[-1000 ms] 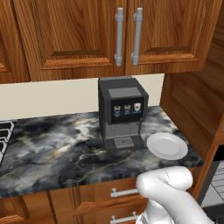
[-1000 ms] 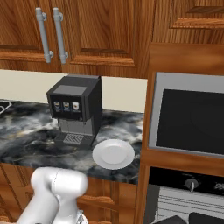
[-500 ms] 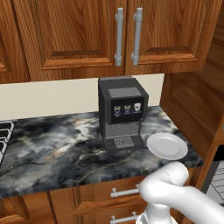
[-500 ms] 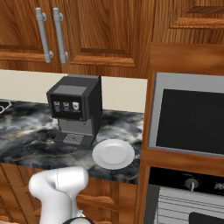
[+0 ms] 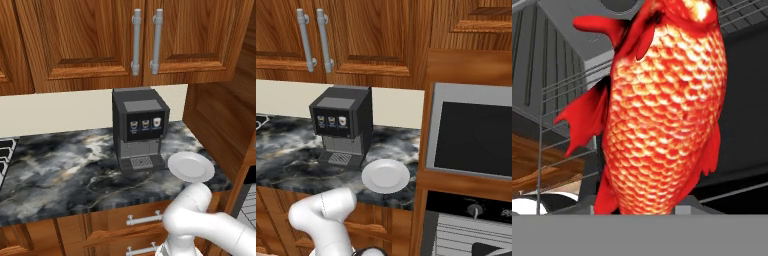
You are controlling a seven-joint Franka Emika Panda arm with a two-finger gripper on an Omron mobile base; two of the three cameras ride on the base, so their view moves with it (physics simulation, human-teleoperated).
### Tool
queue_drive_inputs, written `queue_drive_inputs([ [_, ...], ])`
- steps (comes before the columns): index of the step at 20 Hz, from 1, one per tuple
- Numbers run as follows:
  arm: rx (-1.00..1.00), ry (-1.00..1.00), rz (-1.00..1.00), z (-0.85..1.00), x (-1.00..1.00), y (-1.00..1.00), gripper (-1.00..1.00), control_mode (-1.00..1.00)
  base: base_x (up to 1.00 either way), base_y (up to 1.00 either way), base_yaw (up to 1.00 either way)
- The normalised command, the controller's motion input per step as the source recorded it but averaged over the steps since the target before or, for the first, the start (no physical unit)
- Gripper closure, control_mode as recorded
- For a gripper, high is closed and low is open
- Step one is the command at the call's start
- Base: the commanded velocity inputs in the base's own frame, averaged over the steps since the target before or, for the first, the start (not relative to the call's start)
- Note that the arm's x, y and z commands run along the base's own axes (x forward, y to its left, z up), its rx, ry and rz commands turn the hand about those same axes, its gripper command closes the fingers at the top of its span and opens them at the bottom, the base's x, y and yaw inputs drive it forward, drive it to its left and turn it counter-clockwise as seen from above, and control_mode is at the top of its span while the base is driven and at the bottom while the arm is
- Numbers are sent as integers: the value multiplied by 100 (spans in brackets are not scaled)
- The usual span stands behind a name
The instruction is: Place the fish on the rack of the oven.
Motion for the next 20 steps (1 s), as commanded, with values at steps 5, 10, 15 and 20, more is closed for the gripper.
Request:
queue_drive_inputs([
  [5, -3, 4, -5, -52, 36, -28, 100, -100, 0, 0, 0],
  [10, -1, 2, -6, -39, 21, -40, 100, -100, 0, 0, 0],
  [15, -5, 6, -8, -42, 20, -11, 100, -100, 0, 0, 0],
  [20, -7, 10, -7, -27, 2, 0, 100, -100, 0, 0, 0],
])
